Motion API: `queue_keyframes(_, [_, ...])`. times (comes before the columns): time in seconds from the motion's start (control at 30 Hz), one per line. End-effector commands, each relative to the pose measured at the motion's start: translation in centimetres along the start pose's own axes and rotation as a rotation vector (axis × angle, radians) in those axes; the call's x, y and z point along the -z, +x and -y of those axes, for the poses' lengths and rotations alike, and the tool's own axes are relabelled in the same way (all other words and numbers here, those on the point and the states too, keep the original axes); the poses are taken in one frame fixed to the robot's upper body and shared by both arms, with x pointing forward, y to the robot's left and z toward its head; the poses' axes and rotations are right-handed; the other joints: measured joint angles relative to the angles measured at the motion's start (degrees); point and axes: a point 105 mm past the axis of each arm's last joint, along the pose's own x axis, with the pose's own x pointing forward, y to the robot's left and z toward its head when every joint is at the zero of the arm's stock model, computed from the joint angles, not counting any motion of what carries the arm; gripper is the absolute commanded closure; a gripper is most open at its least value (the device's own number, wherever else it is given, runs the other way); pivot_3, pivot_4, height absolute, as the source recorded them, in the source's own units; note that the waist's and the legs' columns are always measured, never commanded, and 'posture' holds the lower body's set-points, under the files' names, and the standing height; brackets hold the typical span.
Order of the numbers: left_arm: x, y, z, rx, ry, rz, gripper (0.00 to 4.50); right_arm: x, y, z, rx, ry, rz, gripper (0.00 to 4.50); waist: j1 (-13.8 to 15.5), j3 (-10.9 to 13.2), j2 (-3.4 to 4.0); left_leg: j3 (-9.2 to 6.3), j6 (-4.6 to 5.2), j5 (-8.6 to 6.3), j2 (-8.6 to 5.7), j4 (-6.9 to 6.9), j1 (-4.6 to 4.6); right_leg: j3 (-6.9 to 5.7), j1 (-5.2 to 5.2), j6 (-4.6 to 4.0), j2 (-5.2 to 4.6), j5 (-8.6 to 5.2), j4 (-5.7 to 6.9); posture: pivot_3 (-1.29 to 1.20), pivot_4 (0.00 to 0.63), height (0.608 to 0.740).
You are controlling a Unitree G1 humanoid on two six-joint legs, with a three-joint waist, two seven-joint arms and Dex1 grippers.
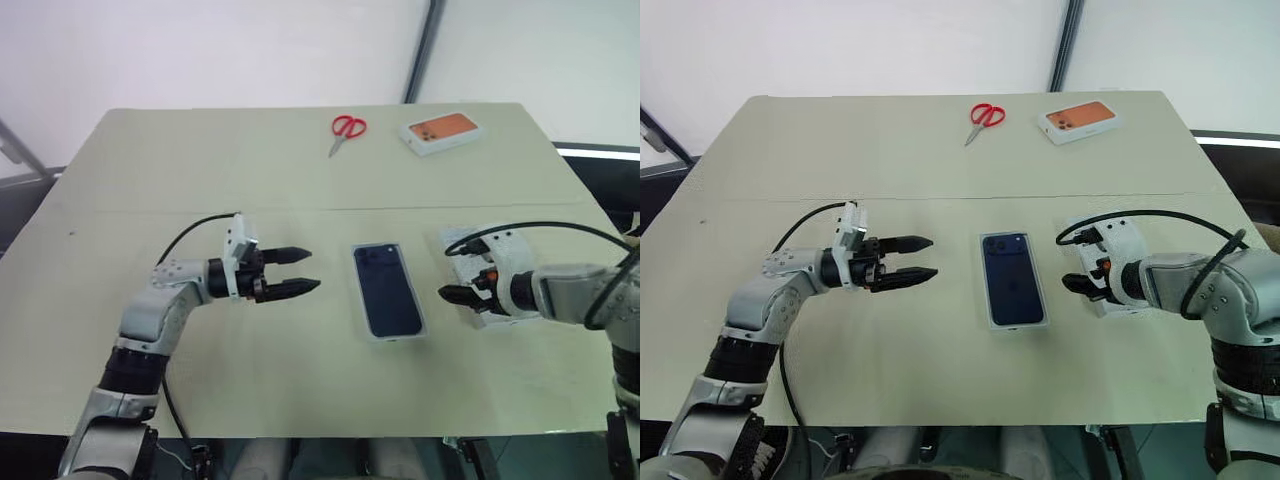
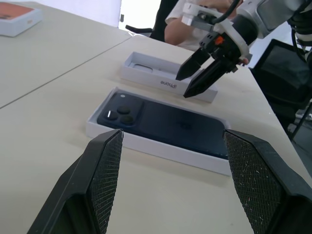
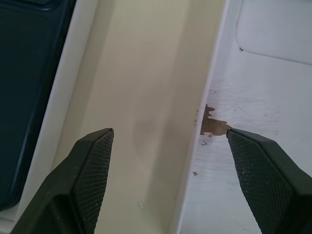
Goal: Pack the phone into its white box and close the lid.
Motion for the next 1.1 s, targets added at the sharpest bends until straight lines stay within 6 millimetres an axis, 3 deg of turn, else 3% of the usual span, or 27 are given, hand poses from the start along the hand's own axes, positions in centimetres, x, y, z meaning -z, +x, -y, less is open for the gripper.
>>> queue_keyframes(0.03, [-0.7,0.0,0.7,0.004,0.034,0.017,1.08,-0.4,-0.4,0.4,0.027,-0.023,-0.01,0.64,0.05,0.0,0.0,0.0,0.0,0.0,0.01,-0.01,0.0,0.0,0.0,0.0,0.01,0.0,0.0,0.0,0.15,0.74])
queue_keyframes(0.13, [-0.4,-0.1,1.0,-0.004,0.048,0.012,1.08,-0.3,-0.2,0.3,0.018,-0.026,-0.026,0.64,0.1,0.0,0.0,0.0,0.0,0.0,0.01,-0.01,-0.01,0.0,0.0,0.0,0.0,0.0,-0.02,0.0,0.15,0.74])
queue_keyframes(0.23, [-0.2,-0.1,1.1,-0.009,0.061,0.005,1.08,0.0,0.1,0.4,0.034,-0.033,-0.043,1.41,0.14,0.0,0.0,0.0,0.0,0.0,0.01,0.01,-0.01,0.0,0.0,0.0,0.0,0.0,-0.02,0.0,0.15,0.74])
queue_keyframes(0.43, [-0.3,-0.1,0.8,-0.017,0.064,0.01,1.08,0.8,0.6,0.4,0.075,-0.048,-0.065,4.35,0.15,0.0,0.0,0.0,0.0,0.0,0.01,0.01,-0.01,0.0,0.0,0.0,0.0,0.0,-0.02,0.0,0.15,0.74])
queue_keyframes(0.6, [-0.5,-0.1,0.6,-0.02,0.059,0.01,1.08,0.3,0.7,0.5,0.074,-0.019,-0.036,4.46,0.15,0.0,0.0,0.0,0.0,0.0,0.01,0.01,-0.01,-0.01,0.01,0.0,0.01,0.0,-0.02,0.0,0.15,0.74])
queue_keyframes(0.83, [-1.5,-0.8,-0.9,-0.059,0.036,0.039,1.08,-6.9,-0.7,-1.8,-0.257,0.292,0.319,4.46,-0.15,0.07,0.05,0.03,0.0,0.0,0.04,-0.03,-0.03,0.02,-0.07,0.0,0.07,0.0,0.02,0.0,0.15,0.74])
queue_keyframes(0.87, [-1.7,-0.9,-1.1,-0.065,0.033,0.046,1.08,-7.5,-1.1,-2.2,-0.291,0.296,0.354,4.46,-0.12,0.07,0.06,0.03,0.0,0.0,0.06,-0.01,-0.03,0.02,-0.06,0.0,0.09,0.01,0.02,0.0,0.15,0.74])
queue_keyframes(0.97, [-2.1,-1.2,-1.4,-0.081,0.032,0.056,1.08,-11.7,-3.7,-3.3,-0.479,0.417,0.581,4.46,-0.1,0.08,0.08,0.01,-0.01,0.01,0.06,-0.02,-0.04,0.01,-0.06,0.0,0.1,0.01,0.02,0.0,0.15,0.74])
queue_keyframes(1.03, [-2.2,-1.2,-1.5,-0.083,0.031,0.059,1.08,-12.7,-4.3,-4.5,-0.594,0.472,0.636,4.46,-0.13,0.07,0.08,0.02,-0.02,0.02,0.05,-0.01,-0.03,0.04,-0.07,0.0,0.09,0.01,0.07,0.0,0.15,0.74])
queue_keyframes(1.1, [-2.4,-1.2,-1.5,-0.086,0.028,0.072,1.08,-12.3,-4.1,-6.6,-0.724,0.485,0.629,4.46,-0.03,0.06,0.07,0.0,-0.03,0.02,0.06,-0.02,-0.02,0.05,-0.07,0.0,0.1,0.01,0.07,0.0,0.15,0.74])
